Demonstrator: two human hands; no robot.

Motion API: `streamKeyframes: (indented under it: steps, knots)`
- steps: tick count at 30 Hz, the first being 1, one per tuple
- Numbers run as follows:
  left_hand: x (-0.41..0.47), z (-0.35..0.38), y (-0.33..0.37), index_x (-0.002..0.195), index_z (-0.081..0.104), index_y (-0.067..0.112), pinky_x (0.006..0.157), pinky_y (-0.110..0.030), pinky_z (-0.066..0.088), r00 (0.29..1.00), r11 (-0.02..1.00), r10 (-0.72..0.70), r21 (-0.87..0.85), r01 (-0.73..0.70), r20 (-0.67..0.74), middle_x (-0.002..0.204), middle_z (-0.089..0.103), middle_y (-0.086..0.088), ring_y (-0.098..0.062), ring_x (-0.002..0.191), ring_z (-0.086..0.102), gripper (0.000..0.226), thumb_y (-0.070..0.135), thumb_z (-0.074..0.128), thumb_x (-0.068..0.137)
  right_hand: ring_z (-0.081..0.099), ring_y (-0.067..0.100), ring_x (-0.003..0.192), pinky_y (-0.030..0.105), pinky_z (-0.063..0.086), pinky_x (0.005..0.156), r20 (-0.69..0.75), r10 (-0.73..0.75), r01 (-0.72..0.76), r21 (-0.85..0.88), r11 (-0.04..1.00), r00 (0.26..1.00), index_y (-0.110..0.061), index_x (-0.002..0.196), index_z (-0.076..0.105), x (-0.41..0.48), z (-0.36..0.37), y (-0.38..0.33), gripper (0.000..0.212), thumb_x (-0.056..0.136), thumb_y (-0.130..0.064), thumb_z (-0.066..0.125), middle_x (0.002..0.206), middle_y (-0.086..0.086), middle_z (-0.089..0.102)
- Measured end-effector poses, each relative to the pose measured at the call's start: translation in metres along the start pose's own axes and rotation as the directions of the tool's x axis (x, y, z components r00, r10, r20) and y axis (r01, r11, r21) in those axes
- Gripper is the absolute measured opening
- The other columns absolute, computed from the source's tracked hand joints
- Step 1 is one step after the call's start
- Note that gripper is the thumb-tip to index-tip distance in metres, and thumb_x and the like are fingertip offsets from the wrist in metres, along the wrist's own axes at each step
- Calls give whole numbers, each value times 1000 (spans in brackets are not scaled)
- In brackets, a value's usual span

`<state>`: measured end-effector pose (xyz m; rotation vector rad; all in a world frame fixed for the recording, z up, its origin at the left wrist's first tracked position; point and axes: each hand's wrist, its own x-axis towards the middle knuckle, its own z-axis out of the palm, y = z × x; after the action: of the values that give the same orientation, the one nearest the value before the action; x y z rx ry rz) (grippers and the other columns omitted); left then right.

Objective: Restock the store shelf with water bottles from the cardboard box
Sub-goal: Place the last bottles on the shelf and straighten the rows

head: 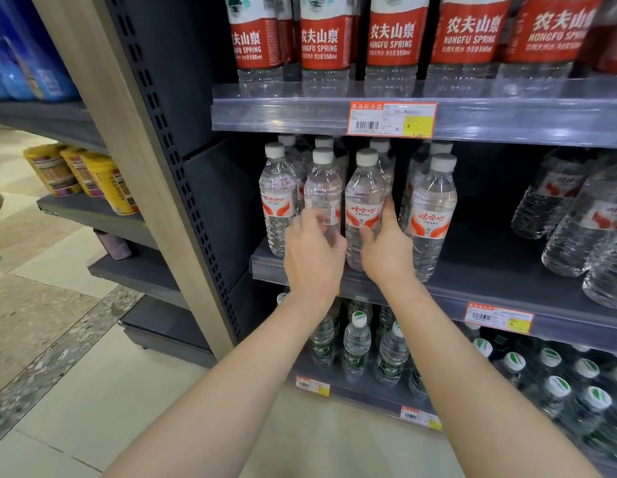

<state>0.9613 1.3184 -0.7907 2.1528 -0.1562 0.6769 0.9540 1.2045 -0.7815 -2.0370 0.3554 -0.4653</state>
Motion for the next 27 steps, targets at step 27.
streamKeyframes:
  steps: [27]
  knots:
    - [44, -23, -36, 134, 56, 25, 90, -18, 53, 975, 943, -71, -304, 135, 211, 114, 68, 19, 6, 105, 65, 67, 23, 93, 78, 62, 24, 95, 35, 47, 71, -227, -26, 15, -51, 999, 974, -14, 113, 59, -27, 0, -24, 19, 94, -17, 57, 100, 5, 70]
